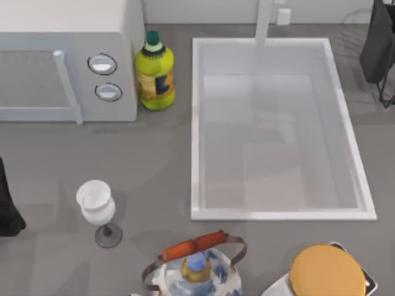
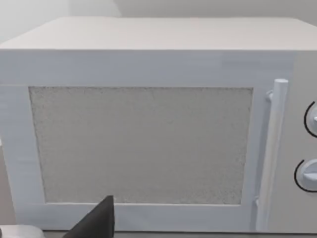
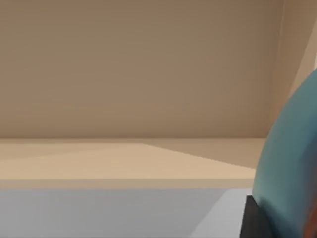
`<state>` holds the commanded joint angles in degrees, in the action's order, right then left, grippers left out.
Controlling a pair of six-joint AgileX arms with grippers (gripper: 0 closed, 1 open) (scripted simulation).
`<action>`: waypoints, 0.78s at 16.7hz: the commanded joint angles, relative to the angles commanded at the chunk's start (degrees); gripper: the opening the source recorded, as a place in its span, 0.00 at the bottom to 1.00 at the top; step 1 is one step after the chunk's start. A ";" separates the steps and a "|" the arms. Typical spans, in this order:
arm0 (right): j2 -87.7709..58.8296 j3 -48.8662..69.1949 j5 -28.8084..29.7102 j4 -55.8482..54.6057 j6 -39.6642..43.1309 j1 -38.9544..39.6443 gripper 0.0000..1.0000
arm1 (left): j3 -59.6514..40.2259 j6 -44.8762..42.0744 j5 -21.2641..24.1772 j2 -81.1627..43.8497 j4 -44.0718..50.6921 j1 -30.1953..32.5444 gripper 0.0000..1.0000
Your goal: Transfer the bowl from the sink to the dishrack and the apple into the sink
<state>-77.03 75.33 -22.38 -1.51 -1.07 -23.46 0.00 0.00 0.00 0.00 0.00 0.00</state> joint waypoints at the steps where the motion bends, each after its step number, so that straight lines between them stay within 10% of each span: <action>1: -1.51 -0.67 0.22 -1.88 0.01 0.23 0.00 | 0.00 0.00 0.00 0.00 0.00 0.00 1.00; 13: -24.82 -17.86 6.02 -43.65 0.16 5.43 0.00 | 0.00 0.00 0.00 0.00 0.00 0.00 1.00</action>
<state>-101.85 57.47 -16.36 -45.16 -0.91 -18.03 0.00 0.00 0.00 0.00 0.00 0.00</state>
